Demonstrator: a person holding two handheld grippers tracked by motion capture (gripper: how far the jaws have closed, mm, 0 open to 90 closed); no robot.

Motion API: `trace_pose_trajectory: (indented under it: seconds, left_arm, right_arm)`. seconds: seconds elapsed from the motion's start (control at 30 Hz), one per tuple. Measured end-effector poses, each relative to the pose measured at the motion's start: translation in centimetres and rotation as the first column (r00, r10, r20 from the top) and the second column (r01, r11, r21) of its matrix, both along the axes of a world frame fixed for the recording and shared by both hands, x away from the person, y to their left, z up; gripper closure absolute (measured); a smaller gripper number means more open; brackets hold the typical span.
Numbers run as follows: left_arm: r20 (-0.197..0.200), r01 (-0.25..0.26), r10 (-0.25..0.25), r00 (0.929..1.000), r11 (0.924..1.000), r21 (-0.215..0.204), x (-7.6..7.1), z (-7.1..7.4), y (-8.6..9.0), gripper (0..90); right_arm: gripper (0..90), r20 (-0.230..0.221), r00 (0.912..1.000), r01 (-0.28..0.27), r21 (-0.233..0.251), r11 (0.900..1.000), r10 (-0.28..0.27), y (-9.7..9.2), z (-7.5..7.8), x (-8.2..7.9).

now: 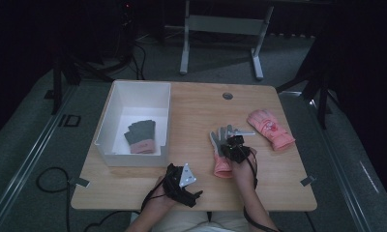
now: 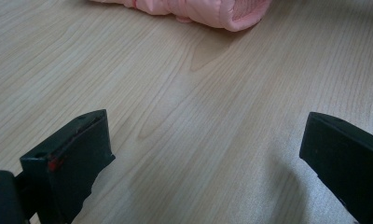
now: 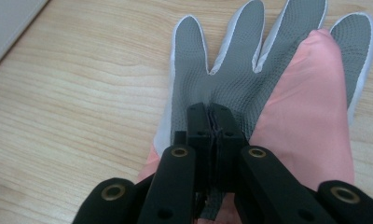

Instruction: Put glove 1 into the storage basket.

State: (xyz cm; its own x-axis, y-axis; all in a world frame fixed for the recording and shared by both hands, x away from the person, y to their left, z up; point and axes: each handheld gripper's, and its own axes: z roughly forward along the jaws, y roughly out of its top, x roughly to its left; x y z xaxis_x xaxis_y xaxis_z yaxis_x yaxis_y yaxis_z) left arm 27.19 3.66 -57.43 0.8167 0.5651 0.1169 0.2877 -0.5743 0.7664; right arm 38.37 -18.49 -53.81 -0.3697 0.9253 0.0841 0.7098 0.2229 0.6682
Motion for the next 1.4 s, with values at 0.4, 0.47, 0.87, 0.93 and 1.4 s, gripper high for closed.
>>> trace_pose_trajectory:
  seconds: [0.4, 0.47, 0.87, 0.93, 1.4]
  left_arm:
    - [-0.002, 0.003, -0.003, 1.0000, 1.0000, 0.002, 0.0, 0.0, 0.0, 1.9]
    - [-0.001, 0.002, -0.002, 1.0000, 1.0000, 0.002, -0.1, 0.0, 0.0, 1.9]
    - [0.006, 0.004, -0.004, 1.0000, 0.9998, 0.017, -0.1, 0.0, -0.1, 1.9]
    - [0.009, 0.003, -0.003, 0.9999, 0.9999, 0.013, -0.1, 0.0, -0.1, 1.9]
    - [0.000, 0.005, -0.005, 1.0000, 0.9999, 0.015, 0.0, 0.0, -0.1, 1.9]
  right_arm:
    - [69.1, 0.119, 0.9929, -0.013, 0.072, 0.9973, 0.004, -4.1, 4.3, -0.3]
    - [68.1, 0.145, 0.9895, -0.011, 0.063, 0.9980, 0.001, -5.7, 4.9, 0.0]
    - [65.4, 0.191, 0.9798, 0.061, -0.003, 0.9981, -0.059, -17.4, 6.9, 3.0]
    - [65.7, 0.184, 0.9802, 0.074, -0.005, 0.9973, -0.071, -18.5, 6.9, 3.6]
    - [62.0, 0.124, 0.9913, -0.023, -0.170, 0.9852, 0.044, -19.0, 5.2, 9.1]
